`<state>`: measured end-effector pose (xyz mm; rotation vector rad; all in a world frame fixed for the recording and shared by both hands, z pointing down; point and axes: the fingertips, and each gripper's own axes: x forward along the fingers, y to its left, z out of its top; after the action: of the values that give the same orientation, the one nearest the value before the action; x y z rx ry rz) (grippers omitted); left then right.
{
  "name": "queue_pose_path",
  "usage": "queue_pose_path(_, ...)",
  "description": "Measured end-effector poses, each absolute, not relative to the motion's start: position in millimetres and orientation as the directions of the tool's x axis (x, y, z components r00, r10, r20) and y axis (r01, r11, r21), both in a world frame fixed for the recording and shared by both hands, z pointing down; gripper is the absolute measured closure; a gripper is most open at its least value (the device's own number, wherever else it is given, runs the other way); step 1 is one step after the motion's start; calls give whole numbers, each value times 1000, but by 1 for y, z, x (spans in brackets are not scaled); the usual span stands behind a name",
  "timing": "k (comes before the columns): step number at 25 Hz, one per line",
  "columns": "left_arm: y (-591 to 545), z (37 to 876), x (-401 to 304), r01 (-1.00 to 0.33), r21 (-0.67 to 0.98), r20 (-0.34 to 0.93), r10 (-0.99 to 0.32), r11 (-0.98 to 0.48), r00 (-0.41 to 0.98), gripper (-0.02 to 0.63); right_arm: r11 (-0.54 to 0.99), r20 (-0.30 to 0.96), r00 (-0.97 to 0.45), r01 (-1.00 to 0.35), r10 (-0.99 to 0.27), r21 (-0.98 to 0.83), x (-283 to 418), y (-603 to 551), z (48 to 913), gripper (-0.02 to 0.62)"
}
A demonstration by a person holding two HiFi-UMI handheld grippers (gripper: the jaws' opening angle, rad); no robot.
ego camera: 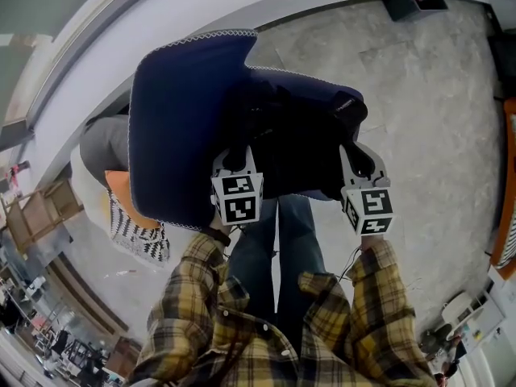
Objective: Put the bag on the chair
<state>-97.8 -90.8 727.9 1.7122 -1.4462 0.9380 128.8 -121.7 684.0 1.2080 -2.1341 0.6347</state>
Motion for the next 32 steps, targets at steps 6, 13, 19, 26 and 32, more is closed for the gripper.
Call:
queue_pose_path(6, -92, 739, -97, -992, 15, 857, -510, -123, 76, 569, 469, 725, -380, -879, -574, -90, 126, -118, 705, 538)
queue_pose_path(13, -88, 761, -99, -994, -32, 857, -515, -108, 28, 569, 474, 731, -372, -877, -572, -76, 128, -120, 725, 529)
queue_pose_path(19, -86, 772, -105, -995, -50, 855, -519, -87, 3, 569, 464, 748, -349, -884, -565, -62, 132, -123, 737, 525)
queue_pose_path(26, -84, 773, -107, -995, -68, 852, -524, -73, -19, 569, 462, 768, -337, -885, -544, -61, 138, -121, 743, 525)
queue_pose_path(32, -82, 771, -107, -997, -39, 856, -518, -72, 4, 569, 458, 783, -335, -886, -525, -73, 140, -118, 743, 522)
